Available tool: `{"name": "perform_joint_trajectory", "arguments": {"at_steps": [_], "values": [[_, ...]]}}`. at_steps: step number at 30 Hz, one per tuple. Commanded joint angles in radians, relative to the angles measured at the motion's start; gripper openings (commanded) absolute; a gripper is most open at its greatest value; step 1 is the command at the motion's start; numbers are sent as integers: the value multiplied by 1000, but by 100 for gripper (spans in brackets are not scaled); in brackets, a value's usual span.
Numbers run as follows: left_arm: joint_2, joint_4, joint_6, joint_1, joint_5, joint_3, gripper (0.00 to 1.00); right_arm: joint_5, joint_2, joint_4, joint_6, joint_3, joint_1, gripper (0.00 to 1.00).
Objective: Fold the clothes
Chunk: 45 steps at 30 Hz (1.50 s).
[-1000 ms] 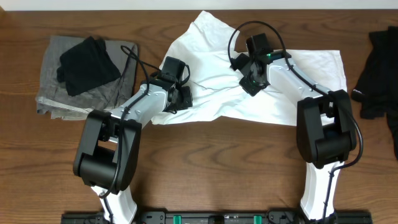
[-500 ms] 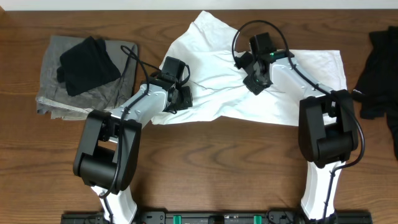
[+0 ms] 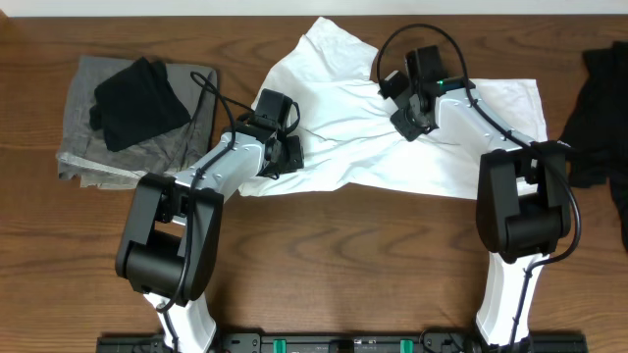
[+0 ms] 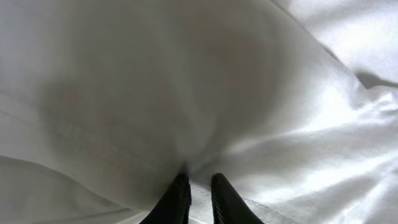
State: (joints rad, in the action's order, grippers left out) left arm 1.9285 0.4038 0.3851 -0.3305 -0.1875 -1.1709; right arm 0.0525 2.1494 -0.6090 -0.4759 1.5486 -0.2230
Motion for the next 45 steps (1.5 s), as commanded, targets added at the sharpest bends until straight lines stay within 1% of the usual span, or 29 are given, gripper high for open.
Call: {"name": "perform_joint_trajectory", "arguments": {"at_steps": [1,3,5,8,10,15,18,20,24,29,33,36,45], "values": [[19,5,-10,3,24,22,16,46,5,12,8,6,11,46],[19,5,-10,4,24,22,16,56,3,-10,8,19,11,45],[19,5,-10,3,24,22,16,55,-4,-55,23,43,10,40],[19,4,-10,3,24,22,16,35,-29,-102,67,81,10,39],[19,2,-10,3,24,22,16,8,-51,-129,72,98,10,41],[19,2,-10,3,24,22,16,-65,-111,-238,84,116,10,50],[19,2,-10,3,24,22,16,-76,-111,-327,50,112,10,50],[19,2,-10,3,24,22,16,-76,-107,-353,48,87,11,49],[19,2,-10,3,24,22,16,-59,-107,-320,47,6,11,49],[19,2,-10,3,24,22,16,31,-107,-208,48,-82,19,49],[19,2,-10,4,24,22,16,77,-107,-151,48,-93,39,50],[19,2,-10,3,24,22,16,79,-107,-122,48,-93,58,52],[19,2,-10,3,24,22,16,11,-108,-111,53,-88,94,54]]}}
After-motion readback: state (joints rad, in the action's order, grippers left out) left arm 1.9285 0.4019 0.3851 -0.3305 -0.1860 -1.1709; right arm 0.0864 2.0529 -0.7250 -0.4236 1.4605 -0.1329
